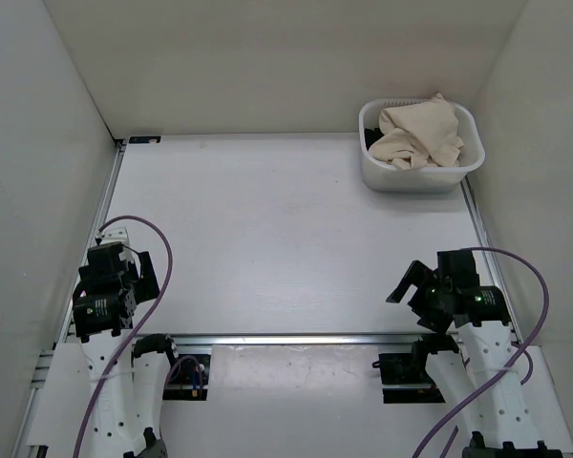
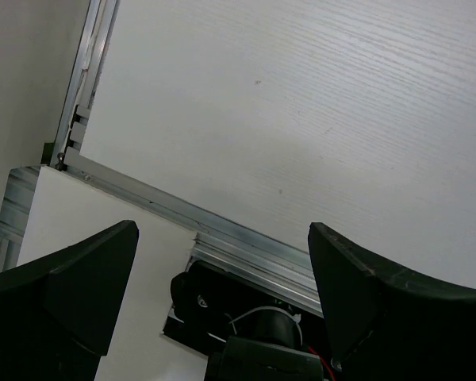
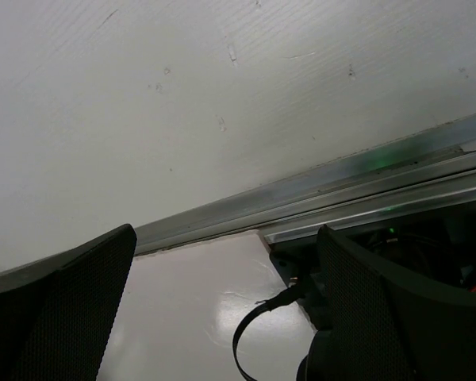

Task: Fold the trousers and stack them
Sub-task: Grab the trousers from the pile

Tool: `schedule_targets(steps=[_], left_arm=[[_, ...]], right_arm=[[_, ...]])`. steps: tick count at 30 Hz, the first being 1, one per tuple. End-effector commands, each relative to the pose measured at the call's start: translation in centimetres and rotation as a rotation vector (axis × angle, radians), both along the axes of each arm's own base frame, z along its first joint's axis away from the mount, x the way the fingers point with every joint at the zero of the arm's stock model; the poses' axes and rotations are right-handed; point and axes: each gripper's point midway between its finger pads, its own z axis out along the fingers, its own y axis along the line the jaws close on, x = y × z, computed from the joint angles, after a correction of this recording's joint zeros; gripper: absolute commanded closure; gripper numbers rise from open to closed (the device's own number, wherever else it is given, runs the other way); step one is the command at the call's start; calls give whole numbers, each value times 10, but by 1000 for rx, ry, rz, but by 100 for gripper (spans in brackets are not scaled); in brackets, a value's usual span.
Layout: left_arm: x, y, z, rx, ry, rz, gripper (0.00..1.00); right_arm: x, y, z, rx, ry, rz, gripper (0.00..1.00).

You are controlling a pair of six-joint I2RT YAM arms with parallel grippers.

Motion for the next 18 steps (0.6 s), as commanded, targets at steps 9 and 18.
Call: schedule_targets(steps=[9,18], left_arm=[[35,5,7,1,-38,-9,0],[87,14,12,-7,-34,-16,0]], right_arm=[[139,-27,124,-233,-313,60,1],[386,-57,216,-328,-560,-141,1]])
